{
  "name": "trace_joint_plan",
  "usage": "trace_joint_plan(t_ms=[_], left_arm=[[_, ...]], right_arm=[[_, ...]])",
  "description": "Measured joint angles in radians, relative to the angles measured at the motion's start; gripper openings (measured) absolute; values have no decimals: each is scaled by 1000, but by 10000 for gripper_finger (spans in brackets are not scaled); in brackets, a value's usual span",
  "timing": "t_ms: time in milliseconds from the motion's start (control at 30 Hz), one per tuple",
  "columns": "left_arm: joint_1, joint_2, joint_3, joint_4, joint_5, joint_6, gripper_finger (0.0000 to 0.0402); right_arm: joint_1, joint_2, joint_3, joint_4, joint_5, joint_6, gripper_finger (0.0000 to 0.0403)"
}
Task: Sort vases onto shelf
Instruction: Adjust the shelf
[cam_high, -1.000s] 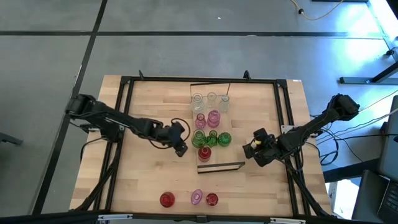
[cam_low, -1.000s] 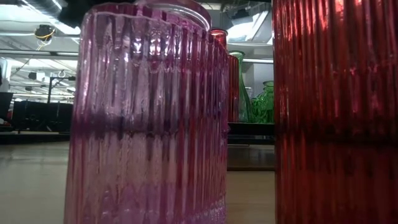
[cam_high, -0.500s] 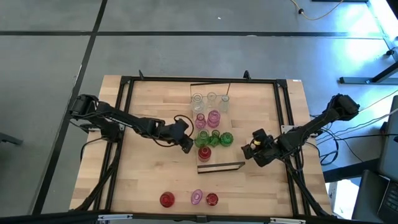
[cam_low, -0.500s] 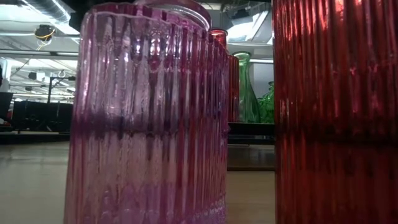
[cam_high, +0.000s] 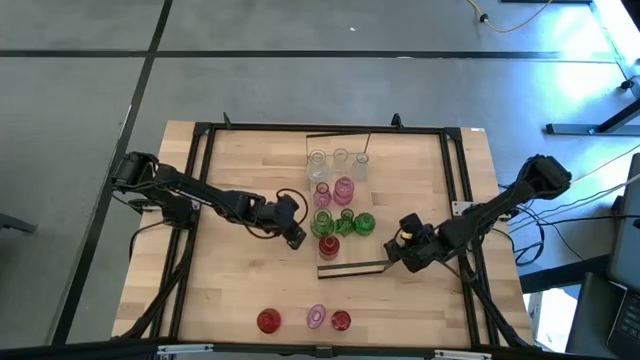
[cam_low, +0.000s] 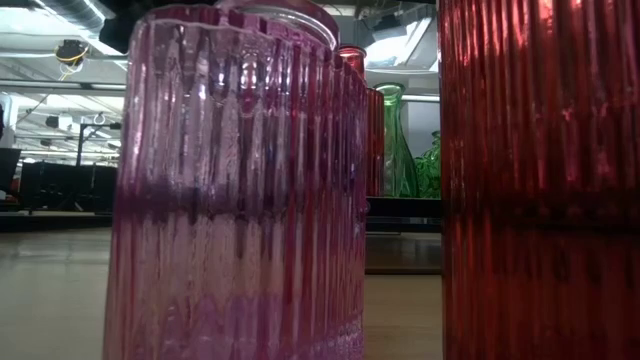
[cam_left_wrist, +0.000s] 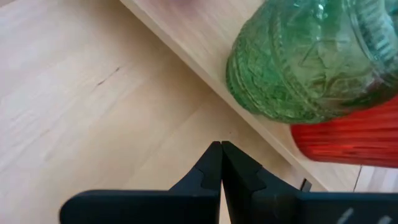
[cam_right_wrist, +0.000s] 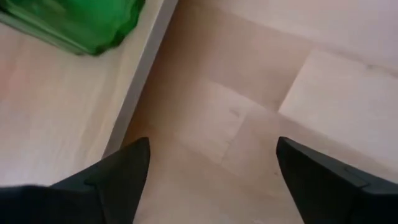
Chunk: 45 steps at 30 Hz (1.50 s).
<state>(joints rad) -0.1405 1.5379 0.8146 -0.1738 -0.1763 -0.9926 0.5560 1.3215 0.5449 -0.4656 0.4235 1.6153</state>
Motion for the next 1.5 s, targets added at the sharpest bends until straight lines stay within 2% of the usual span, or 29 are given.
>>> trace_joint_plan(t_ms=[267,433,833,1067,1333,1500], left_arm=[[0,0,0,2,-1,-1,0],[0,0,0,2,-2,-1,0],[0,-55,0,-151,-75,-23,0],[8,-162,0,-290,-167,-19,0],[12,-246,0,-379,-214,-19,0],[8,-262,0,-406,-217,-21,0]], right_arm=[[0,57,-2,107,-35,-18,233],[0,57,-1,165,-21,-29,201],[-1,57,-1,232,14,-50,206],[-60,57,-1,274,-24,-124,206],[-120,57,0,335,-49,-209,207],[-118,56,1,314,-66,-209,207]])
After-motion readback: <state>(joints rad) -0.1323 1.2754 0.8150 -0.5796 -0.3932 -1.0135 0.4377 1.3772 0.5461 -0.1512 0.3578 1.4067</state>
